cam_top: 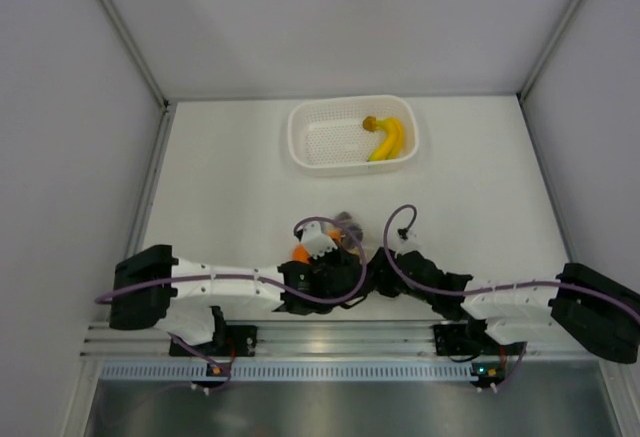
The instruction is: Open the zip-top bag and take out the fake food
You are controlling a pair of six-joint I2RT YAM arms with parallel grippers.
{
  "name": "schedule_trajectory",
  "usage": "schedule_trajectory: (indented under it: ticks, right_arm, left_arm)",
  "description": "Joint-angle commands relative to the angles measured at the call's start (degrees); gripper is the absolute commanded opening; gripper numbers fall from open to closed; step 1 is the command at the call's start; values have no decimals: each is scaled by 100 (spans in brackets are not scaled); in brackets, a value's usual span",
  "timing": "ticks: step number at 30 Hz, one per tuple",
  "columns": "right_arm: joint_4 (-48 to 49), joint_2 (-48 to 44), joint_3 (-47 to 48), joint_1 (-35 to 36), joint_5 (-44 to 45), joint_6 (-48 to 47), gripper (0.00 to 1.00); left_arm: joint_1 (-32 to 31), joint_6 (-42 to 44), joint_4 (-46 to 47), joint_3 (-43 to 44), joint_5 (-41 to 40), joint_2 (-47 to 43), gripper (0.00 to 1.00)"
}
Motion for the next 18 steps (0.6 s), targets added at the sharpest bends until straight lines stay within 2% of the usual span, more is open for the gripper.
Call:
schedule_trajectory:
  ticks: [1, 6, 11, 17, 18]
  right_arm:
    - [426, -99, -84, 160, -201, 156, 55]
    - [540, 391, 57, 240, -385, 112, 57]
    - [1629, 1165, -102, 293, -675, 402, 55]
    - [2386, 1816, -58, 345, -570, 622, 41]
    - [2447, 1895, -49, 345, -579, 639, 32]
  left_arm:
    - [-26, 129, 53, -164, -30, -221, 0]
    - [-26, 23, 53, -287, 32, -186, 0]
    - [-26, -117, 53, -340, 32, -168, 0]
    - [-26, -109, 62, -401, -12, -239, 0]
    - [-26, -109, 62, -419, -20, -248, 0]
